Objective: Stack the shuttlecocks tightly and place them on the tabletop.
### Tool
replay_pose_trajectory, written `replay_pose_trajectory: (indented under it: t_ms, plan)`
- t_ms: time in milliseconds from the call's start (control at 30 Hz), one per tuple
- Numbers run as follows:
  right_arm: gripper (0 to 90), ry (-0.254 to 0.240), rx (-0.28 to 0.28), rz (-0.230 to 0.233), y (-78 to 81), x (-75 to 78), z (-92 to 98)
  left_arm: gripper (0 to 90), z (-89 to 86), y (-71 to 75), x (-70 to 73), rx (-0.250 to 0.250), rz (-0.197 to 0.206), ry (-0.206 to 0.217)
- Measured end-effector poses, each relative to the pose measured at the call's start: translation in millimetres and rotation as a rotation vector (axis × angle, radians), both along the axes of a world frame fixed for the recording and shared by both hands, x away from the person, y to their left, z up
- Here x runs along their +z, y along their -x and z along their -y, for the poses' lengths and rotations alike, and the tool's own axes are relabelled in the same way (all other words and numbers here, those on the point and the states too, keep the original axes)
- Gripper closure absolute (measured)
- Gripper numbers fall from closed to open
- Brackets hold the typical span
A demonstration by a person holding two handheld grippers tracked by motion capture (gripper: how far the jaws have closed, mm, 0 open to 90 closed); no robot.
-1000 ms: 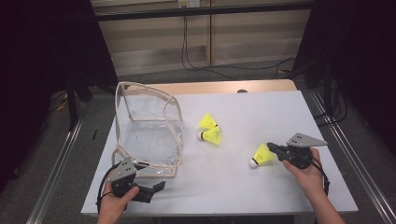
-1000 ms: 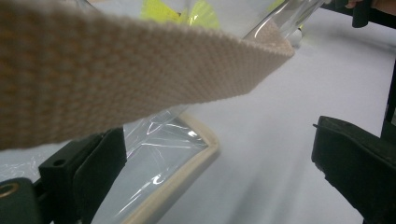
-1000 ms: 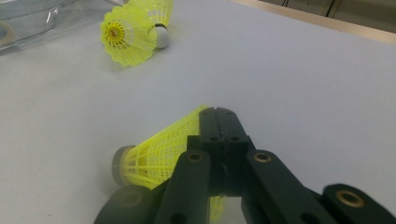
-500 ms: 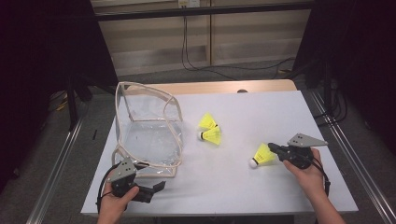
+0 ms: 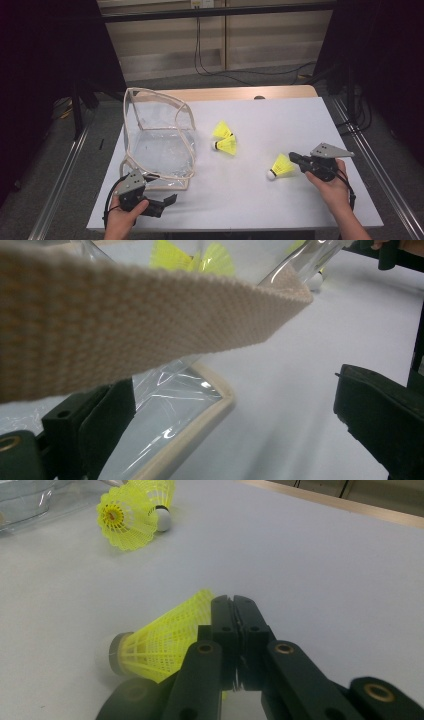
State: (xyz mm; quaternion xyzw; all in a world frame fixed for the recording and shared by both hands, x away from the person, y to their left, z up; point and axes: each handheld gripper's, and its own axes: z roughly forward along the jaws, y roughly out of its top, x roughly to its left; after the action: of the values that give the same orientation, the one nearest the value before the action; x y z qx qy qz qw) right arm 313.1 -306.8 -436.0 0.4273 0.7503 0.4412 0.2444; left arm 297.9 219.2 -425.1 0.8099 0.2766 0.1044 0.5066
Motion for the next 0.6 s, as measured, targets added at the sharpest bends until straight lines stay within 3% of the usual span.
replay_pose_trajectory:
  t_ms: [600]
  plan:
    - [87.5, -0.025, 0.026, 0.029, 7.5, 15.0, -2.1, 3.4, 0.3, -0.5, -0.1, -0.002, 0.004, 0.003]
